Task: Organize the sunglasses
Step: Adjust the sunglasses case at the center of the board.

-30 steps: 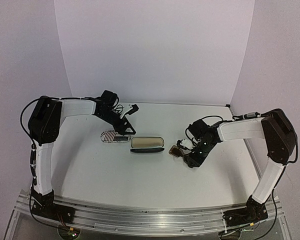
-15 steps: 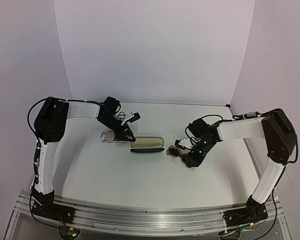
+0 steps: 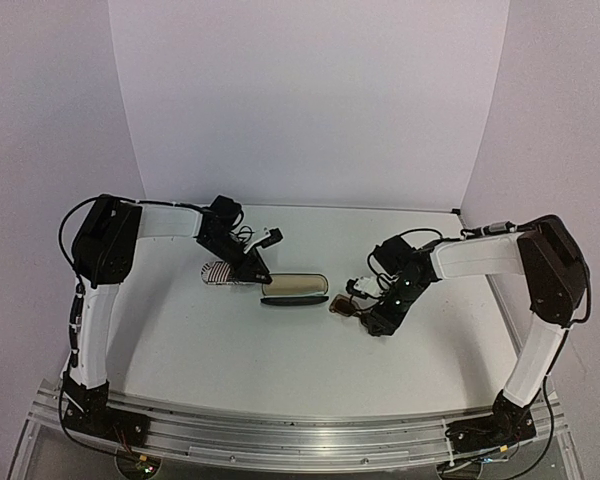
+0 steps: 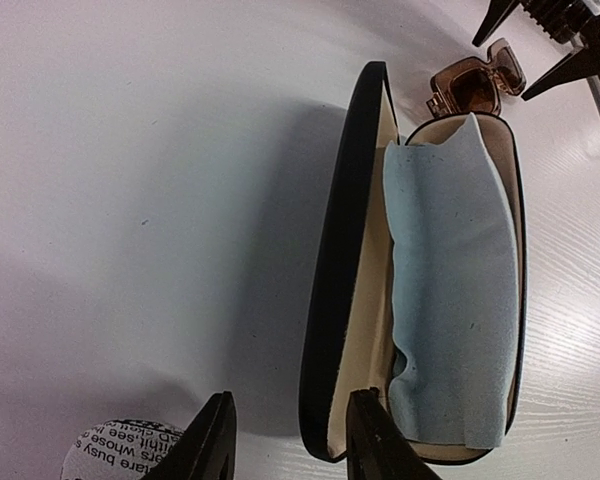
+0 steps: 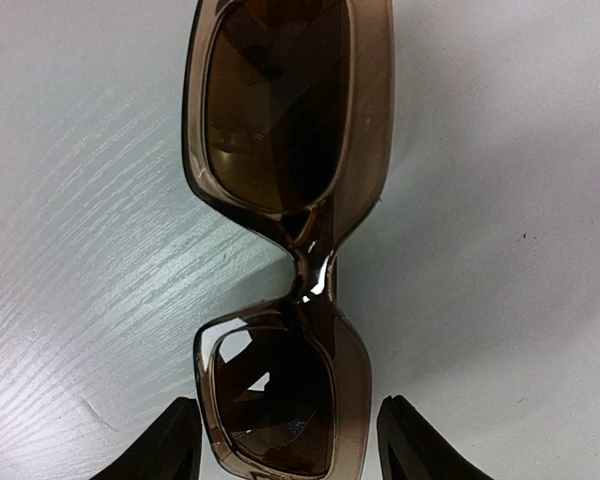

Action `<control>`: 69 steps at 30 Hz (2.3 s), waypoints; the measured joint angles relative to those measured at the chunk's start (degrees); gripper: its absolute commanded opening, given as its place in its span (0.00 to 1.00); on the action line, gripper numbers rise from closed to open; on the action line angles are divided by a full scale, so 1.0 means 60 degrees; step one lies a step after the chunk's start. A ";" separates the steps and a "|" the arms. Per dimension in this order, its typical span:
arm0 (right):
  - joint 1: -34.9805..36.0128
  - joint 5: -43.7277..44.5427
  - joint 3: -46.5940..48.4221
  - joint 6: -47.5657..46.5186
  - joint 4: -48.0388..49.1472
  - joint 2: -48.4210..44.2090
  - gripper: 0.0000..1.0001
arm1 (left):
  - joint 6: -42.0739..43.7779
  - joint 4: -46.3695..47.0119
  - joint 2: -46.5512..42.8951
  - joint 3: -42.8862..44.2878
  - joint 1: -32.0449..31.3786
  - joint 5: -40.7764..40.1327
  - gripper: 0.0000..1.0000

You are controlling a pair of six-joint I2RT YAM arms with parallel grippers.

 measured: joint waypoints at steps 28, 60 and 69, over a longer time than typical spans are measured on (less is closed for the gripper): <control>0.0226 0.0721 0.0021 -0.0066 0.0490 0.0001 0.62 | 0.0206 0.0098 0.0119 -0.0010 -0.0100 0.0211 0.00; 0.0226 0.0852 -0.0101 -0.0147 0.0548 -0.1800 0.44 | -0.0739 0.9436 -0.3549 -0.7393 -0.2043 -0.4303 0.00; 0.1233 0.0688 0.0652 -0.0321 0.0407 -0.2278 0.44 | -0.0923 1.0134 -0.3549 -0.7626 -0.2238 -0.4806 0.00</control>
